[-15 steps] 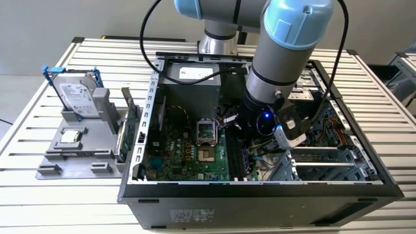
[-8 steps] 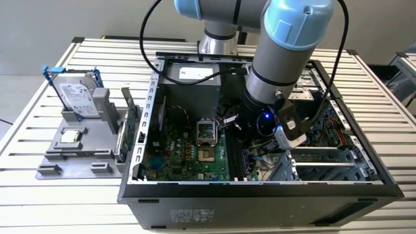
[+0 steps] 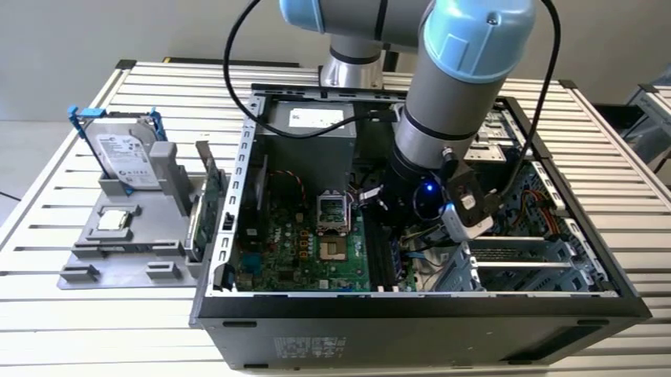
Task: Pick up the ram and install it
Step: 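Press down the ram until it locks into place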
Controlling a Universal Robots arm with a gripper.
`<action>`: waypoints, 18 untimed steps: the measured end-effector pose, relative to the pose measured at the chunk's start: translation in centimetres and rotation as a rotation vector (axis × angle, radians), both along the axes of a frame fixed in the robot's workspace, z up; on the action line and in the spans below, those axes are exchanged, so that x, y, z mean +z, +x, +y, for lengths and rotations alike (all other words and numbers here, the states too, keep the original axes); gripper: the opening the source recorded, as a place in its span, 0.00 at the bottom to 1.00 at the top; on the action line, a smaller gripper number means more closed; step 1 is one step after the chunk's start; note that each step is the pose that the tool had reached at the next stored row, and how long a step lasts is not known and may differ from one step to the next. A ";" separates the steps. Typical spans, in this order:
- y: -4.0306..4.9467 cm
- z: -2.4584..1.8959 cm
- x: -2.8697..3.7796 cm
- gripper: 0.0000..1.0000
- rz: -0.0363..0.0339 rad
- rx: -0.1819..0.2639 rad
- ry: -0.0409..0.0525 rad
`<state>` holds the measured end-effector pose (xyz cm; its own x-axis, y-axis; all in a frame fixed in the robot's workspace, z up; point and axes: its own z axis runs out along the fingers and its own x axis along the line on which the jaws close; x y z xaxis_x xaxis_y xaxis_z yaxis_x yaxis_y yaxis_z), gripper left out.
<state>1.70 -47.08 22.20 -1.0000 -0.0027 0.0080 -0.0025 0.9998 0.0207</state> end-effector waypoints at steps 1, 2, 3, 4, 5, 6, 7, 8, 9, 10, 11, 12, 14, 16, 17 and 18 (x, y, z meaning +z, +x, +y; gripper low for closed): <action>0.00 0.01 -0.09 0.00 0.0001 0.000 -0.0002; 0.00 0.00 -0.19 0.00 0.0001 0.000 -0.0006; 0.00 -0.01 -0.22 0.00 0.0001 0.000 -0.0008; 0.00 -0.02 -0.23 0.00 0.0001 0.000 -0.0010; 0.00 -0.02 -0.27 0.00 0.0001 0.000 -0.0011; 0.00 -0.01 -0.33 0.00 0.0000 0.000 -0.0013; 0.02 -0.02 -0.37 0.00 0.0001 0.000 -0.0017; 0.04 -0.02 -0.40 0.00 0.0001 0.000 -0.0021; 0.05 -0.02 -0.44 0.00 0.0002 0.000 -0.0025; 0.06 -0.02 -0.46 0.00 0.0002 0.000 -0.0027; 0.06 -0.02 -0.48 0.00 0.0001 0.000 -0.0027; 0.08 -0.03 -0.49 0.00 0.0002 0.000 -0.0026; 0.09 -0.03 -0.50 0.00 0.0001 0.000 -0.0024; 0.10 -0.07 -0.51 0.00 0.0000 0.000 -0.0023; 0.11 -0.09 -0.51 0.00 0.0001 0.000 -0.0025; 0.12 -0.10 -0.50 0.00 0.0001 0.000 -0.0026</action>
<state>1.82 -47.18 21.70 -1.0000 -0.0027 0.0081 -0.0025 0.9998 0.0181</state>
